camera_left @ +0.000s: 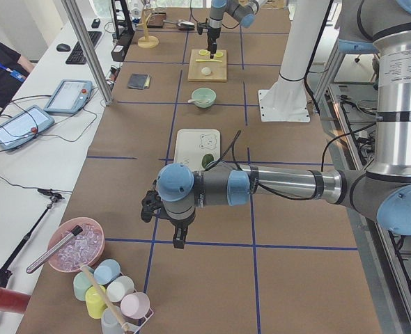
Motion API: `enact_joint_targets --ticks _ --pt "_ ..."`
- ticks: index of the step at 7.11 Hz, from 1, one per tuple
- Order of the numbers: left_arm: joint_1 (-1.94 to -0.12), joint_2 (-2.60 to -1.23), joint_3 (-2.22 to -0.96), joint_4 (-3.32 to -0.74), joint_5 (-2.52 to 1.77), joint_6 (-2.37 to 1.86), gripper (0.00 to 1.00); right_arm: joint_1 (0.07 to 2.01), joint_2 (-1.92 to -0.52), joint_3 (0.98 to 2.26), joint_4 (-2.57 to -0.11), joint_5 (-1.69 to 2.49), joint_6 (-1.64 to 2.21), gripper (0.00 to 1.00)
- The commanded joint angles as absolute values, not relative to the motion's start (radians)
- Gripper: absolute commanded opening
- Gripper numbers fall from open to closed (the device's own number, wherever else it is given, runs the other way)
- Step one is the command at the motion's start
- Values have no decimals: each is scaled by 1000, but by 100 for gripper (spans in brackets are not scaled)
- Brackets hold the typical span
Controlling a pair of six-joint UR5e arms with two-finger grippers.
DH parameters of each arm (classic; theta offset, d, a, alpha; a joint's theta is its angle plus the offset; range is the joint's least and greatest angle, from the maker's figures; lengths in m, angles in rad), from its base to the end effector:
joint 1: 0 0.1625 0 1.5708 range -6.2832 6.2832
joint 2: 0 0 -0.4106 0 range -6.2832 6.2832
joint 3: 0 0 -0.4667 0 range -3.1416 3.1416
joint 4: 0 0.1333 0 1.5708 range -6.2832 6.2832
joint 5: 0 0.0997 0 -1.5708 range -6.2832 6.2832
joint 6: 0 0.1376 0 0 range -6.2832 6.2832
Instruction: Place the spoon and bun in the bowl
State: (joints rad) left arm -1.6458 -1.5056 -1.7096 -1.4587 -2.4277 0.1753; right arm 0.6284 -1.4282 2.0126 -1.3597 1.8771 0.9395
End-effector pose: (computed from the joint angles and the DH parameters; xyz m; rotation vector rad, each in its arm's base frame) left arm -0.0693 -0.5311 0.6318 0.0711 0.8548 0.0776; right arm -0.4404 -0.4335 0.3321 0.2305 -0.8085 -0.1245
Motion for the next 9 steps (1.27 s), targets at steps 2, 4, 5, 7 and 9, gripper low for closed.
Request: enact_joint_targets --ticks 2,4,5,7,9 --pt "-1647 -1503 -1712 -1459 -2433 175 100 600 -1332 1892 -1359 1851 942 79" --pt "-1646 -1503 -1710 -1459 -2434 176 100 597 -1331 1876 -1359 1850 943 63" --pt "-1646 -1503 -1709 -1459 -2434 175 100 592 -1330 1872 -1359 1850 945 63" --pt "-1646 -1505 -1706 -1459 -2434 176 100 588 -1330 1871 -1359 1848 945 58" --pt "-1646 -1505 -1706 -1459 -2434 176 100 584 -1304 1870 -1361 1848 945 51"
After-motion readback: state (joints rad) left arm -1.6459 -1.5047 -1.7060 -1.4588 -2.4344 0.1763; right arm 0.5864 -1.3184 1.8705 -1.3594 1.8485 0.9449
